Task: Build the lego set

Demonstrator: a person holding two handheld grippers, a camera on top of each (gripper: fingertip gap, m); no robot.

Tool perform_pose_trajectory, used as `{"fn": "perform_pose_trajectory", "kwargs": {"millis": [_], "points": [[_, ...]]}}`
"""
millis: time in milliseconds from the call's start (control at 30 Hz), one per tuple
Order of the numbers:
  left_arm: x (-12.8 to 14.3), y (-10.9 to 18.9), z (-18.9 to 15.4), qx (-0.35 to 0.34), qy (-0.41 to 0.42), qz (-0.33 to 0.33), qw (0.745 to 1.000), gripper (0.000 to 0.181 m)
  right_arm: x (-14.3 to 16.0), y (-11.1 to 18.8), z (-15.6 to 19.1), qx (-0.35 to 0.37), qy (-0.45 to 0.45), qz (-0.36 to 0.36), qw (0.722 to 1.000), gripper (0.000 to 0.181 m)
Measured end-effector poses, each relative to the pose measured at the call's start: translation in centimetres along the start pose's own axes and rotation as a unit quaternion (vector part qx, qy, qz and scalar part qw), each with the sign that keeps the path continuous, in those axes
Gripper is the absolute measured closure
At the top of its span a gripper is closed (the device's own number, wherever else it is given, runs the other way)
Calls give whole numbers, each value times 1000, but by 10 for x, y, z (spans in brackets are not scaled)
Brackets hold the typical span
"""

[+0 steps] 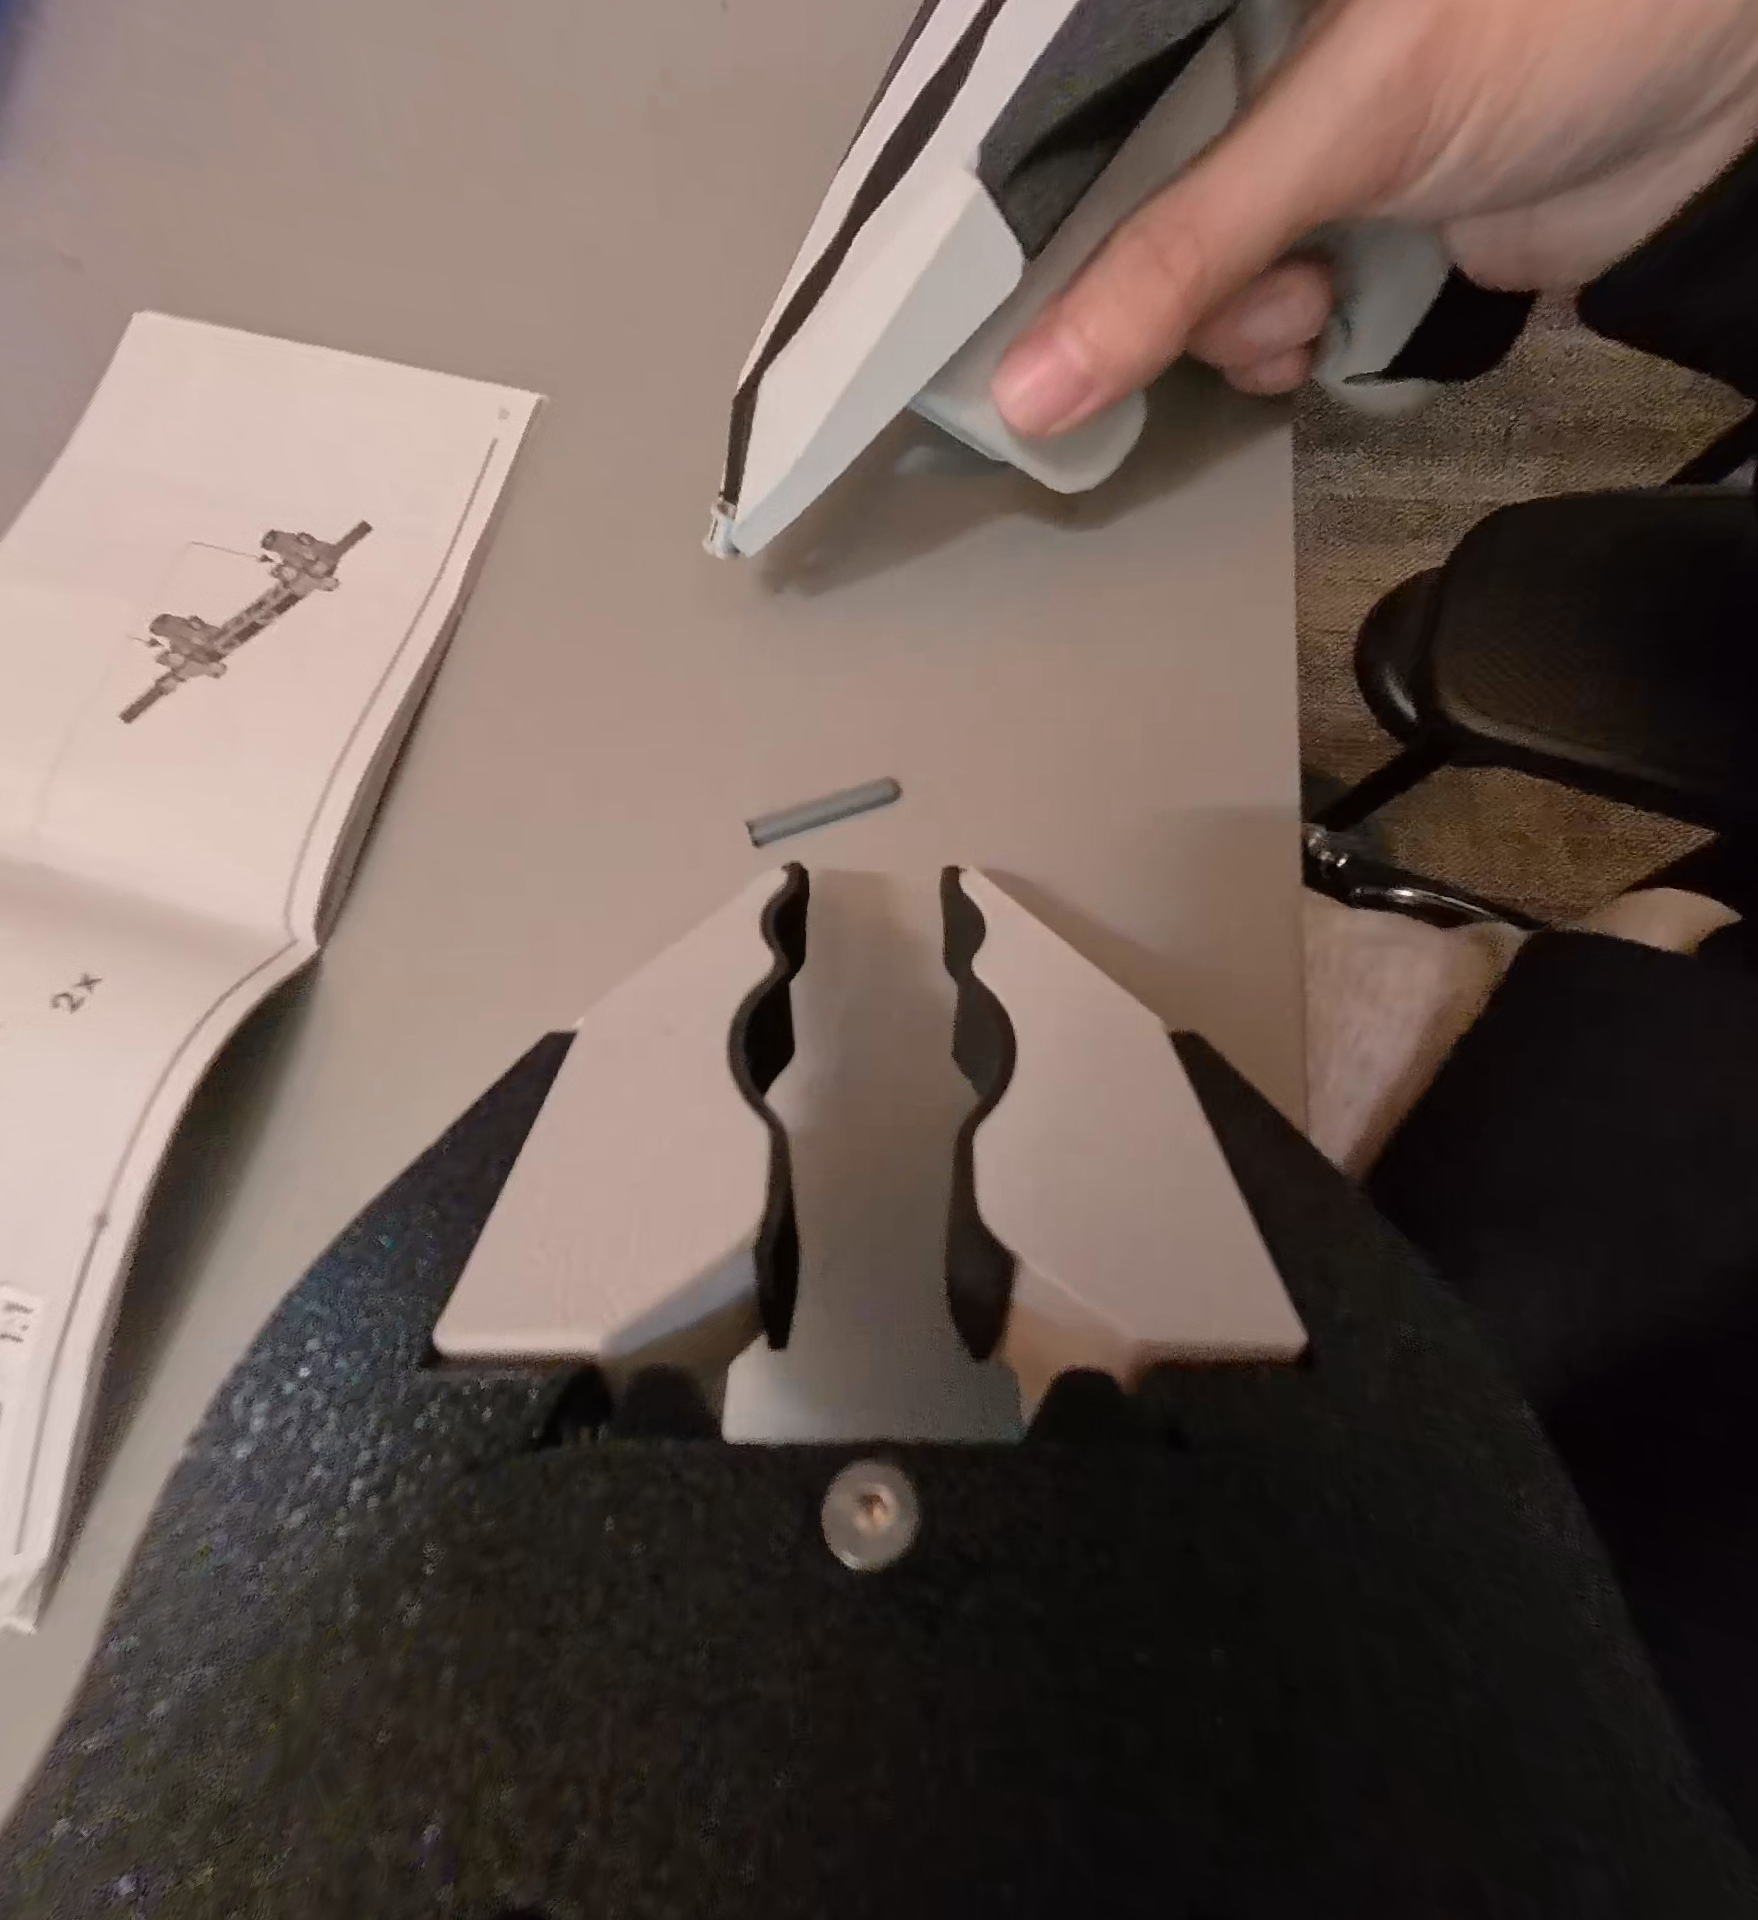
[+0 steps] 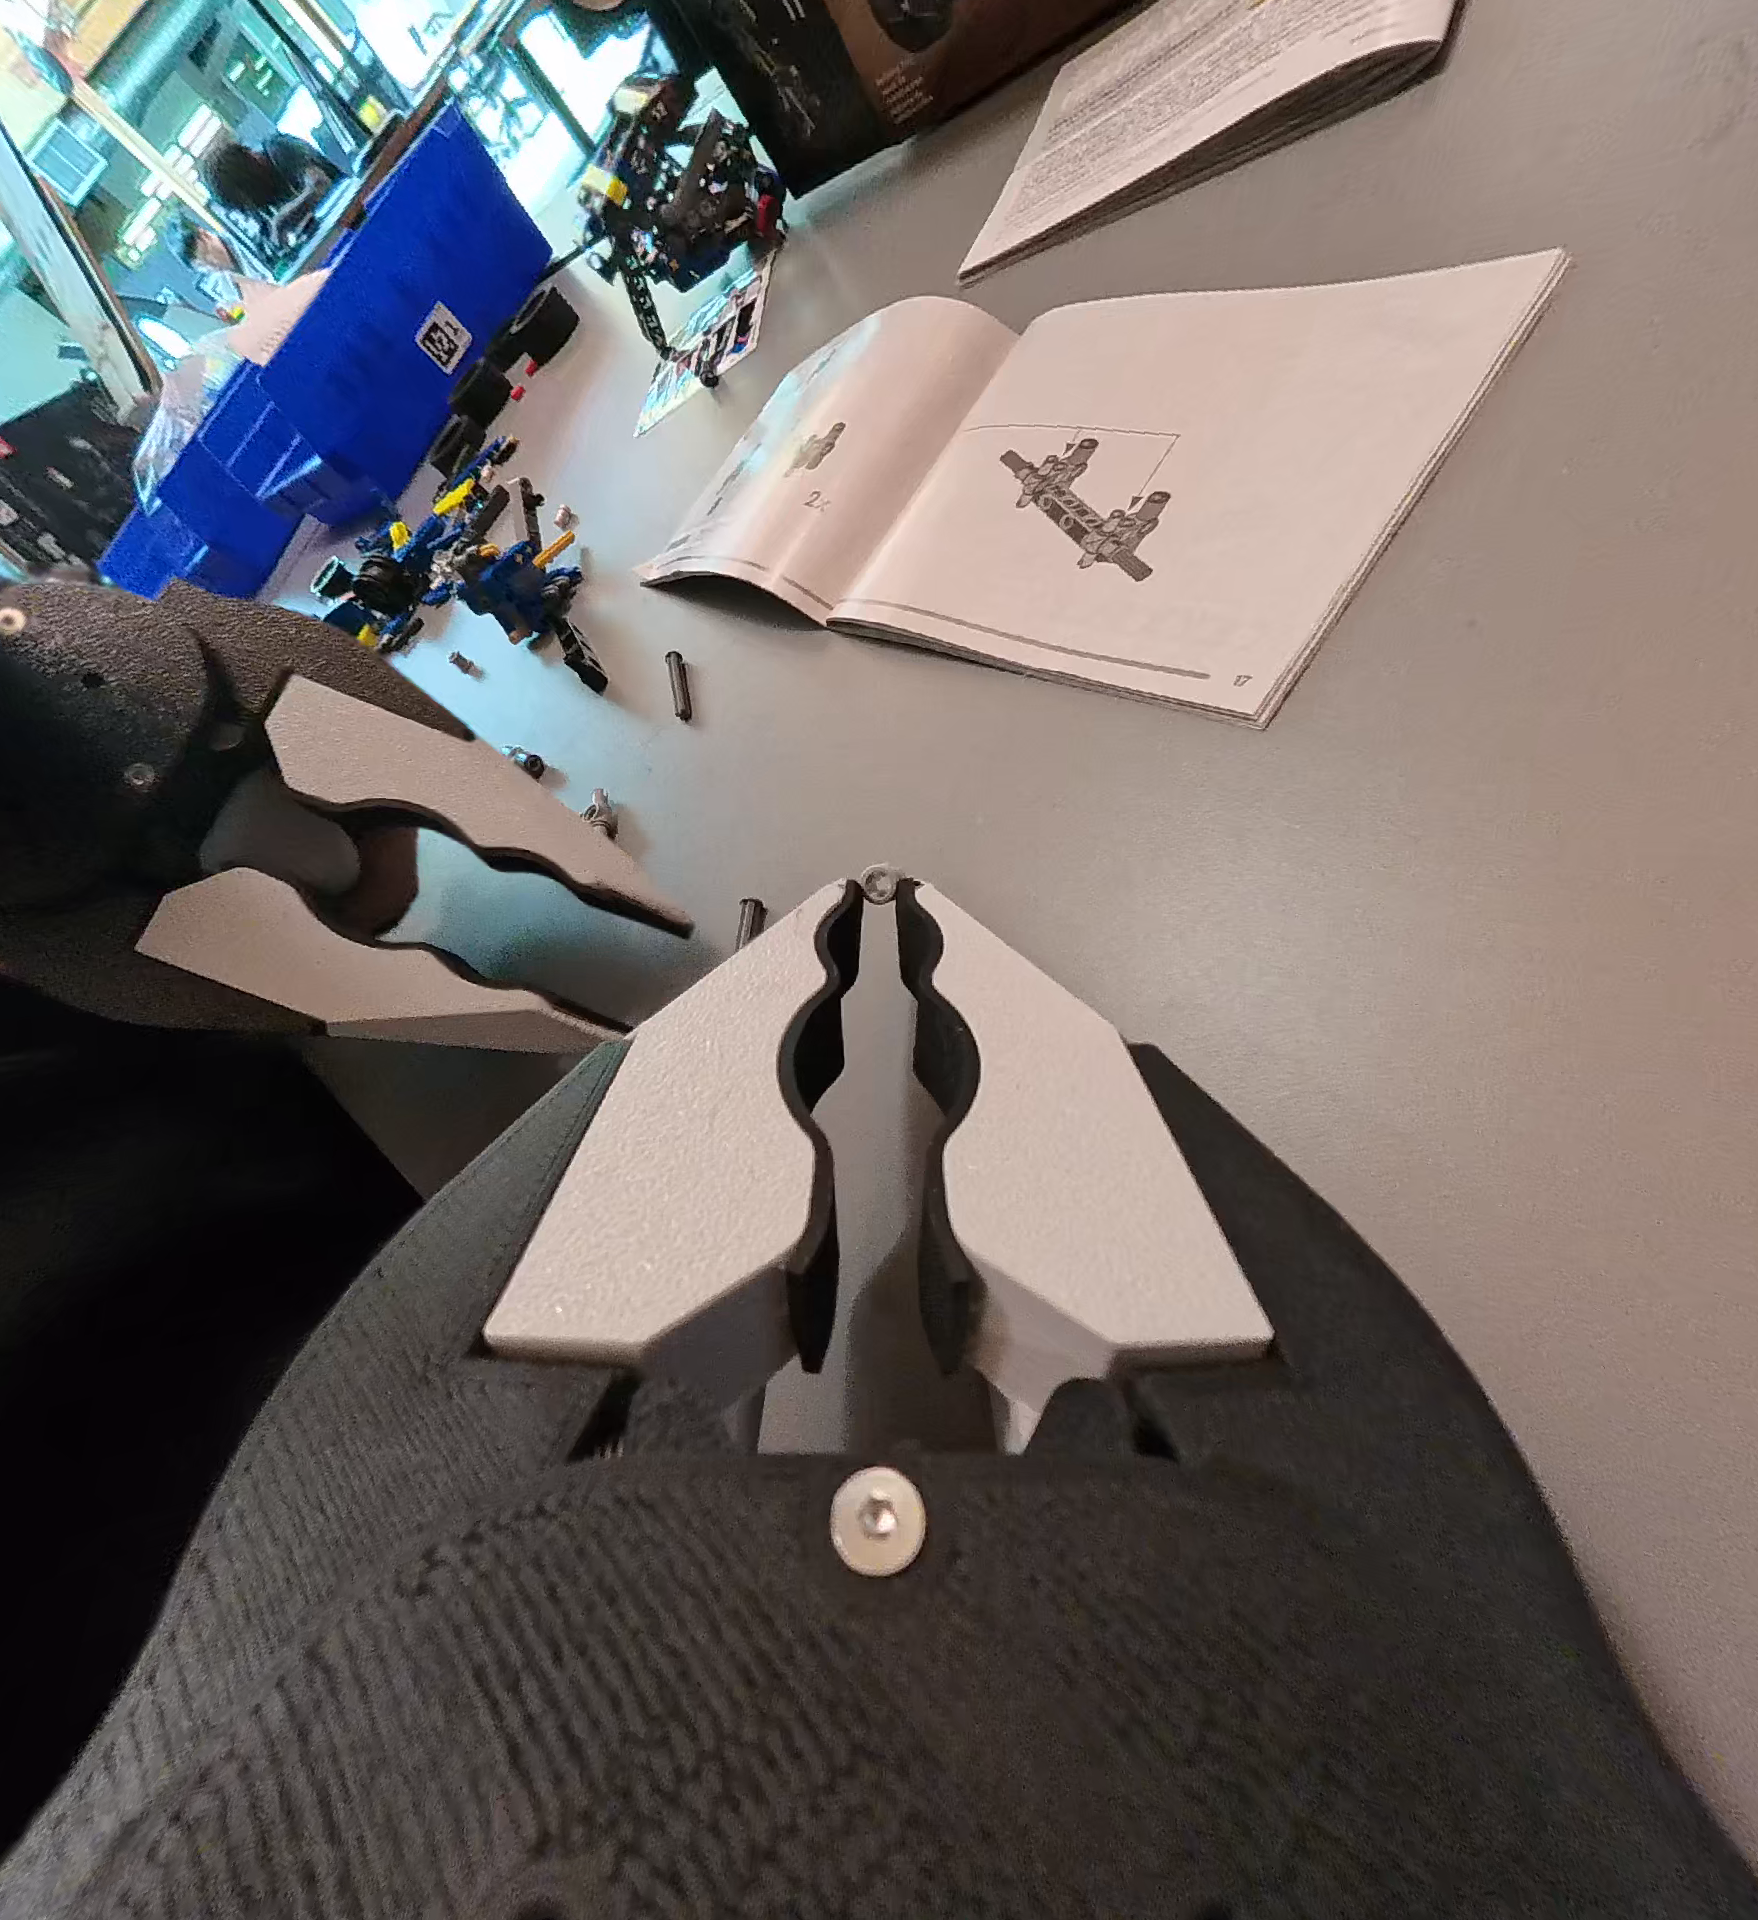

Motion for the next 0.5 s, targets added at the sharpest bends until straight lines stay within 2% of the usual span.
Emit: {"fn": "perform_pose_trajectory", "kwargs": {"millis": [100,500], "points": [[0,-8,0,10,26,9,1000,158,2,-1,3,1,20,5,1000,176],[-11,-20,21,5,26,1,1000,151,6,-1,11,-23,41,18,999,176]]}}
Point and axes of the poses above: each gripper's, where its closed fingertips meet, y back along the fingers, x out of its underside, z = x × y across the jaws, the point moved 1 cm from there along y, back along the fingers, and after that the axes turned 3 degrees about y, right-handed, at the moved point
